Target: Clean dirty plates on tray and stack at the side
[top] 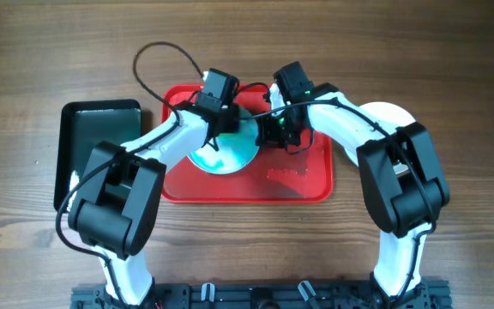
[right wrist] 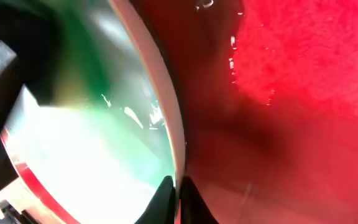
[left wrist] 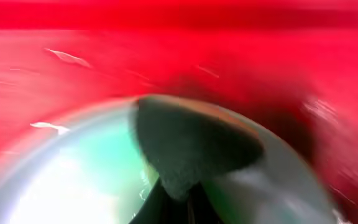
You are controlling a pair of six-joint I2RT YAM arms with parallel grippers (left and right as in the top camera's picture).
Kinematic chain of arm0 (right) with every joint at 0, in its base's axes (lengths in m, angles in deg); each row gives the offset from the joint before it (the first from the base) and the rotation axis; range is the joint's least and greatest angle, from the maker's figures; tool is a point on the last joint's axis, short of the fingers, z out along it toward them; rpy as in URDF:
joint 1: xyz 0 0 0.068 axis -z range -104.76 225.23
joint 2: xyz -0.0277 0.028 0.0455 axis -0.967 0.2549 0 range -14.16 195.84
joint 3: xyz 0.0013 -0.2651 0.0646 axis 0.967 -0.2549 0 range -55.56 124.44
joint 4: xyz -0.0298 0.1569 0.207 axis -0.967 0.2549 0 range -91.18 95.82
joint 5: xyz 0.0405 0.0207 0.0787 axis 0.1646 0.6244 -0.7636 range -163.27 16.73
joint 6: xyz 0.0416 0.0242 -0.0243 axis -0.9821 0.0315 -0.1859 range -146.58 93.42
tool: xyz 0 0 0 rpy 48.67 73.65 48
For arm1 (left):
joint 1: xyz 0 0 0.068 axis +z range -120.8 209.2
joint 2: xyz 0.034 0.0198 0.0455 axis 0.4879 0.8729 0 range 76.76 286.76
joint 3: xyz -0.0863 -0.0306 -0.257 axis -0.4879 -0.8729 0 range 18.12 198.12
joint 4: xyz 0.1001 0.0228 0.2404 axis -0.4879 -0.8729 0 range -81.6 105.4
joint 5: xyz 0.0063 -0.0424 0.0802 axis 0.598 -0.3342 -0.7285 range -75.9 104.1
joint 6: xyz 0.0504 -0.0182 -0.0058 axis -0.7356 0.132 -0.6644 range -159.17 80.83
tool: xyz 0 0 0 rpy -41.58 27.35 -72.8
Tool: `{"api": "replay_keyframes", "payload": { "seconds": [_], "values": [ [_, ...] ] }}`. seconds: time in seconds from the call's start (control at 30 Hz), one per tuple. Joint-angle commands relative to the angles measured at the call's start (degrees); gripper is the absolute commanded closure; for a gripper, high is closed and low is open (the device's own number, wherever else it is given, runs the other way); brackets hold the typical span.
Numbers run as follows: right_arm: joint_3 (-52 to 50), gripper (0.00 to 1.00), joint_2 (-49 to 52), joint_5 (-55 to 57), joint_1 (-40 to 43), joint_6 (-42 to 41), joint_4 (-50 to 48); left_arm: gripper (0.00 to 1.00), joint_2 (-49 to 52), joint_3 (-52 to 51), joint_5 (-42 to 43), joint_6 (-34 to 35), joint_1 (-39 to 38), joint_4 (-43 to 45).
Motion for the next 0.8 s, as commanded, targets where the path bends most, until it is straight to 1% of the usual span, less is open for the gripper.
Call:
{"api": "replay_keyframes", "payload": {
  "seconds": [0.0, 0.03, 0.1, 0.13, 0.17, 0.23, 0.27, 0.3, 0.37, 0.43, 0.5, 0.57, 0.6, 0.63, 0.7, 0.77],
  "values": [
    [-0.48, 0.96, 0.81, -1.03, -1.31, 0.22, 0.98, 0.96, 1.18, -0.37, -31.61, 2.97, 1.4, 1.31],
    [-0.48, 0.96, 0.81, -1.01, -1.31, 0.2, 0.98, 0.96, 1.18, -0.37, -32.2, 1.22, 2.01, 0.72],
    [-0.48, 0.96, 0.81, -1.01, -1.31, 0.2, 0.94, 0.96, 1.16, -0.33, -27.28, 1.11, 2.45, -3.93],
    [-0.48, 0.96, 0.81, -1.01, -1.31, 0.22, 0.94, 0.96, 0.83, -0.13, -21.92, 1.14, 2.43, -7.41],
    [-0.48, 0.96, 0.81, -0.96, -1.31, 0.22, 0.94, 0.96, -0.09, 0.31, -11.02, 1.14, 2.34, -12.98],
    [-0.48, 0.96, 0.81, -0.79, -1.31, 0.2, 0.92, 0.96, -2.58, 1.22, 6.54, 1.14, 2.45, -22.12],
    [-0.48, 0.96, 0.81, -0.79, -1.31, 0.2, 0.85, 0.96, -4.0, 1.84, 10.45, 1.14, 2.64, -25.31],
    [-0.48, 0.96, 0.81, -0.79, -1.31, 0.2, 0.72, 0.96, -6.34, 3.43, 11.72, 1.14, 3.21, -29.57],
    [-0.48, 0.96, 0.81, -0.79, -1.31, 0.2, 0.72, 0.96, -9.9, 6.23, 11.69, 1.11, 4.5, -32.59],
    [-0.48, 0.96, 0.81, -0.11, -1.33, -0.22, 0.39, 0.96, -13.99, 8.83, 11.67, 1.11, 6.34, -31.63],
    [-0.48, 0.96, 0.81, 2.1, -1.49, -2.34, -0.26, 0.96, -15.67, 8.92, 11.67, 1.14, 8.31, -28.96],
    [-0.48, 0.95, 0.81, 2.91, -1.6, -2.82, -1.51, 0.96, -15.28, 8.9, 11.67, 1.14, 10.1, -28.7],
    [-0.48, 0.9, 0.81, 3.78, -1.75, -3.74, -2.23, 0.96, -15.1, 8.9, 11.63, 1.14, 10.47, -28.65],
    [-0.48, 0.89, 0.81, 5.68, -2.16, -5.6, -3.02, 0.96, -14.97, 8.9, 11.34, 1.16, 10.86, -28.39],
    [-0.48, 0.87, 0.81, 8.5, -3.54, -6.6, -4.92, 0.96, -14.75, 8.9, 9.27, 2.25, 11.45, -27.34],
    [-0.48, 0.86, 0.81, 10.4, -5.33, -7.54, -5.64, 0.96, -14.75, 8.9, 9.09, 2.45, 11.52, -25.83]
  ]
}}
